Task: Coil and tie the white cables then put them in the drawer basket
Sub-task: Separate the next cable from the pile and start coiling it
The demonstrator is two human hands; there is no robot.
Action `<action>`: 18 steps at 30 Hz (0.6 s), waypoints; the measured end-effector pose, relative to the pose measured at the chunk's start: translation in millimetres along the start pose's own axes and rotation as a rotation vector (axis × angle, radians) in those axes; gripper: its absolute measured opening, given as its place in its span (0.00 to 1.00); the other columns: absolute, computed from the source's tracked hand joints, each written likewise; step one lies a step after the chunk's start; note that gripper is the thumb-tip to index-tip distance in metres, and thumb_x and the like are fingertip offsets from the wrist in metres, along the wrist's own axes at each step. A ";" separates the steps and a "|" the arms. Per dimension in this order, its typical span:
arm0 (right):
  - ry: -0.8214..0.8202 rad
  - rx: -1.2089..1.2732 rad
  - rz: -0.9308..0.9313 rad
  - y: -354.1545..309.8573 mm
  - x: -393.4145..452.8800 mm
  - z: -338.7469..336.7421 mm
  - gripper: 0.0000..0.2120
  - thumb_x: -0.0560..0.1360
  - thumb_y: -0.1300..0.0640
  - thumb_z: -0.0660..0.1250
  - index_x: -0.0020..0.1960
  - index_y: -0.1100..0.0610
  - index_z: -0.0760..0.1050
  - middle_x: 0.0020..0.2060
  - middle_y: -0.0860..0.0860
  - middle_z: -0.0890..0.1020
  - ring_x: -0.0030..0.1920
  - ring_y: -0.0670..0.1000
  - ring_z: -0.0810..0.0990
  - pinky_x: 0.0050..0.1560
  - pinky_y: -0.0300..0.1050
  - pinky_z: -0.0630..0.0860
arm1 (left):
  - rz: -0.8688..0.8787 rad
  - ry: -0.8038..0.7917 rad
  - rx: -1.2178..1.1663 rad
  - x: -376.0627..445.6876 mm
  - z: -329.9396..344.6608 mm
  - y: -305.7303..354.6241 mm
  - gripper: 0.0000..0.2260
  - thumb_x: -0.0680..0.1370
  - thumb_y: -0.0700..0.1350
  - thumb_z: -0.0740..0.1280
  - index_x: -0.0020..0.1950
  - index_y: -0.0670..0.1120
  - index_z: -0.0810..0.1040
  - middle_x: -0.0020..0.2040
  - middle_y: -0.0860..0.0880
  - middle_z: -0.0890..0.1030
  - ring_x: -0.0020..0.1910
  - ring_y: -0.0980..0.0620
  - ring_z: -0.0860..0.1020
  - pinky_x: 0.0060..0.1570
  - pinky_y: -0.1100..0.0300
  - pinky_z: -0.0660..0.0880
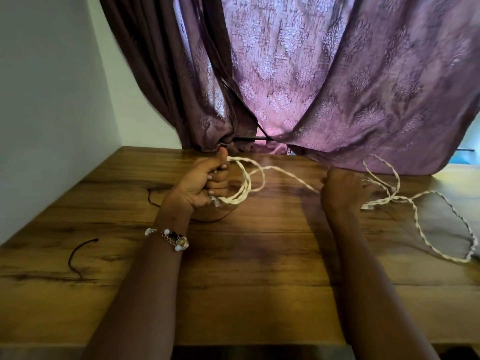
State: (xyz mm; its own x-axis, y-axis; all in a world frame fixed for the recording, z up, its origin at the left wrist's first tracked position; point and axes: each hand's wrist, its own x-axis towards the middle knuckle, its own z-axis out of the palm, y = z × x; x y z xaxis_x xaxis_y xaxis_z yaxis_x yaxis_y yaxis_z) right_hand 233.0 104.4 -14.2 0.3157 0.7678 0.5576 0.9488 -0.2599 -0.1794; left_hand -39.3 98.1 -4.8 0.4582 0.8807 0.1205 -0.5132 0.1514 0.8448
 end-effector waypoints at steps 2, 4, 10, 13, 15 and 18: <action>0.107 0.205 -0.194 -4.9 6.2 9.7 0.13 0.74 0.61 0.65 0.58 0.58 0.78 0.50 0.63 0.81 0.54 0.66 0.77 0.57 0.59 0.70 | -0.006 0.097 0.058 4.2 7.8 -5.5 0.15 0.75 0.53 0.63 0.35 0.45 0.64 0.18 0.55 0.59 0.13 0.62 0.56 0.17 0.74 0.54; 0.225 0.429 -0.449 -14.2 6.6 9.4 0.15 0.71 0.64 0.64 0.57 0.61 0.79 0.44 0.63 0.82 0.46 0.65 0.79 0.47 0.54 0.75 | -0.011 0.131 0.090 6.6 12.2 -8.9 0.15 0.78 0.50 0.59 0.35 0.46 0.62 0.18 0.55 0.59 0.14 0.62 0.55 0.18 0.74 0.52; 0.011 1.016 -0.813 -57.8 -20.9 -5.7 0.15 0.74 0.68 0.62 0.59 0.62 0.79 0.50 0.53 0.83 0.50 0.47 0.79 0.55 0.39 0.74 | -0.035 0.106 0.107 5.9 17.3 -10.7 0.16 0.82 0.47 0.55 0.34 0.46 0.61 0.18 0.55 0.59 0.14 0.62 0.54 0.19 0.72 0.50; -0.208 1.256 -0.575 -65.4 -30.4 6.3 0.18 0.73 0.70 0.58 0.59 0.61 0.77 0.52 0.58 0.82 0.54 0.54 0.81 0.55 0.57 0.79 | -0.070 0.070 0.047 5.6 19.3 -11.2 0.15 0.79 0.49 0.57 0.33 0.46 0.63 0.17 0.55 0.59 0.13 0.62 0.53 0.18 0.72 0.50; -0.344 1.442 -0.444 -65.6 -32.1 9.8 0.15 0.76 0.72 0.57 0.59 0.64 0.74 0.54 0.60 0.80 0.54 0.55 0.81 0.57 0.58 0.78 | -0.099 0.039 -0.021 3.6 20.6 -11.0 0.15 0.77 0.50 0.58 0.30 0.47 0.66 0.16 0.55 0.59 0.15 0.60 0.49 0.17 0.71 0.49; -0.429 1.514 -0.428 -64.8 -29.6 10.9 0.14 0.77 0.70 0.58 0.62 0.65 0.72 0.57 0.59 0.79 0.58 0.56 0.79 0.61 0.53 0.75 | -0.140 -0.016 -0.057 2.4 24.9 -11.6 0.17 0.76 0.51 0.57 0.29 0.47 0.68 0.17 0.55 0.56 0.17 0.58 0.47 0.17 0.71 0.49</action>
State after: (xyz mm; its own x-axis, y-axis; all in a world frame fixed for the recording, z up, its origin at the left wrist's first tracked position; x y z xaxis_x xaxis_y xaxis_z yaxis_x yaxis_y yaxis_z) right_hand 162.2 104.9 -27.9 -0.2246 0.7932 0.5661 0.0207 0.5847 -0.8110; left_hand -14.2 87.3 -1.3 0.5391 0.8421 0.0126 -0.4836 0.2973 0.8233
